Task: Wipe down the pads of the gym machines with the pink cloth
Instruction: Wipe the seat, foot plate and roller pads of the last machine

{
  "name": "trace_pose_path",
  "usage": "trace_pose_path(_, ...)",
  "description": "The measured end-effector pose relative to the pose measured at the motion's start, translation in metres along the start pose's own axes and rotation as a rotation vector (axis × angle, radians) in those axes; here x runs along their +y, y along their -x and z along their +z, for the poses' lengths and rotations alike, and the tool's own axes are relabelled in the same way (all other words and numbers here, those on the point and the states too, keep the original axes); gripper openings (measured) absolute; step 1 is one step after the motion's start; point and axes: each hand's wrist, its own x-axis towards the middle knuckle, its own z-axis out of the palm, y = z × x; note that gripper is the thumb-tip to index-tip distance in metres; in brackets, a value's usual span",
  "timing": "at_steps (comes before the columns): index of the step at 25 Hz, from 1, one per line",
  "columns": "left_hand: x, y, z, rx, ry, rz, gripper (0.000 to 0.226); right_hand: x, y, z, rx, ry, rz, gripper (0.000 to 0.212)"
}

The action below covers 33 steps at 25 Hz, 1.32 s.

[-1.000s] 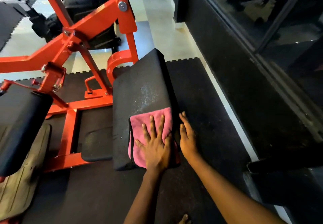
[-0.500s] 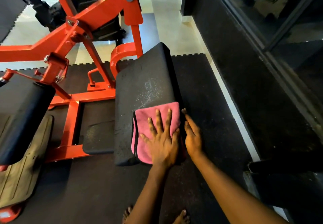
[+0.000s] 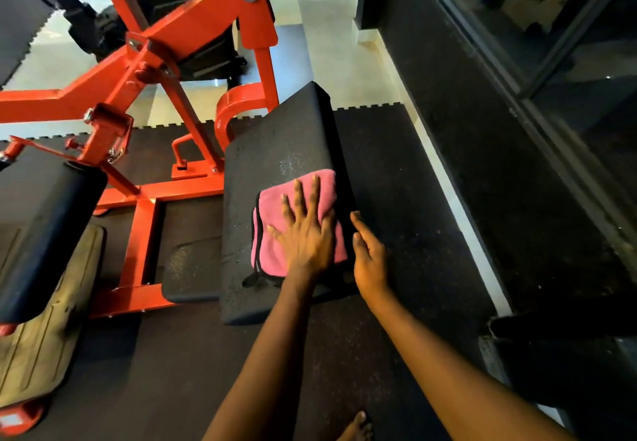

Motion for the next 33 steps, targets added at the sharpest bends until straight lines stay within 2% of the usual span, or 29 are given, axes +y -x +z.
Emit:
trace_pose_path(2,-0.016,0.041,0.010,-0.034,-0.043,0.047,0.063,0.000,-0.004,0.004,0.021,0.058,-0.002,0.049)
trace_pose_path(5,-0.016,0.080,0.014,-0.022,-0.145,0.103,0.075,-0.005,-0.004,0.006,0.043,0.093,-0.036,0.047)
trace_pose_path(9,0.008,0.026,-0.002,-0.049,0.094,-0.099,0.061,-0.003,-0.001,0.006,0.072,0.113,-0.065,0.046)
trace_pose_path(15,0.020,-0.094,-0.027,0.019,0.113,-0.144,0.061,-0.007,0.000,0.003,0.078,0.164,-0.106,0.041)
trace_pose_path(17,0.021,-0.105,-0.035,0.025,0.128,-0.114,0.061,-0.009,-0.002,0.001,0.067,0.191,-0.115,0.040)
trace_pose_path(21,-0.001,-0.040,-0.026,-0.063,0.076,0.080,0.059,-0.017,-0.032,0.007,0.046,0.210,-0.045,0.046)
trace_pose_path(25,-0.009,-0.019,-0.021,-0.124,0.076,0.045,0.064,-0.034,-0.064,0.027,0.024,0.327,0.036,0.043)
trace_pose_path(30,0.015,-0.122,-0.033,0.000,0.123,0.041,0.060,-0.038,-0.059,0.027,0.071,0.409,-0.102,0.044)
trace_pose_path(33,0.023,-0.188,-0.048,0.006,0.118,0.036,0.061,-0.039,-0.060,0.028,0.074,0.415,-0.101,0.045)
